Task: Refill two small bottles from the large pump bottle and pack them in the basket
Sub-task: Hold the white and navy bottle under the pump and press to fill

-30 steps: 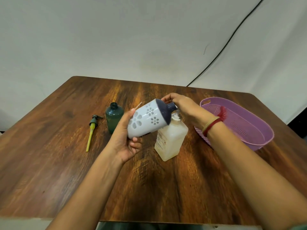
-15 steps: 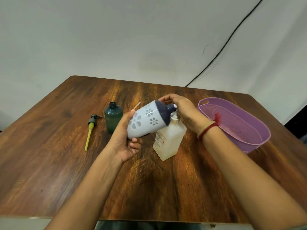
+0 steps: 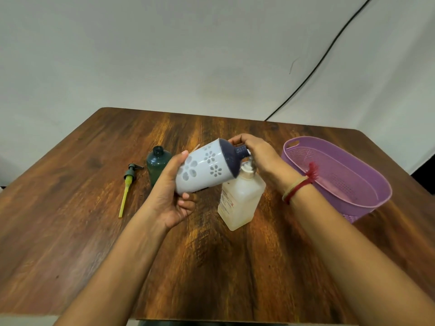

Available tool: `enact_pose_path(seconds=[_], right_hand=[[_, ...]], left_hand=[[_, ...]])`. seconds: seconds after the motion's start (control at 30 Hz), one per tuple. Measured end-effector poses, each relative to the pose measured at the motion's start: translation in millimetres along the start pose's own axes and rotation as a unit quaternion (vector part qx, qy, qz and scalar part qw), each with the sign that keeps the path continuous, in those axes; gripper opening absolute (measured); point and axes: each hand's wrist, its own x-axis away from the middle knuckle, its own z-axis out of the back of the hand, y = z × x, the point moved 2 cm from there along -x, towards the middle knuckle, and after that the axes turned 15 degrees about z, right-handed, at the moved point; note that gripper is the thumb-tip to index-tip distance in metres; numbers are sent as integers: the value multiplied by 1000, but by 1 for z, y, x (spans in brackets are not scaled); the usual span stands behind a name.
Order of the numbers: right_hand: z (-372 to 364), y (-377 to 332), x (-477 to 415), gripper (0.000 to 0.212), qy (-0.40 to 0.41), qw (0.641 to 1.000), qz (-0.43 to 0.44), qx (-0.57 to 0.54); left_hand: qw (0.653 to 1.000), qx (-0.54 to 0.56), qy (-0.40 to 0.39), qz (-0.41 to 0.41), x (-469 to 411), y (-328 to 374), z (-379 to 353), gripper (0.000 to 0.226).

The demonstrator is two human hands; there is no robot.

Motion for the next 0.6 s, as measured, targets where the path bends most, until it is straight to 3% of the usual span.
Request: enact_pose_path(seconds=[0.4,0.6], right_hand=[[2,-1,4,29,-37,999,-11,28],[1,4,5,27,13,1000,-2,-26]], left_hand=[[1000,-3,21,4,5,-3,0,38],[1000,-1,25,7,3,-6,-1,38]])
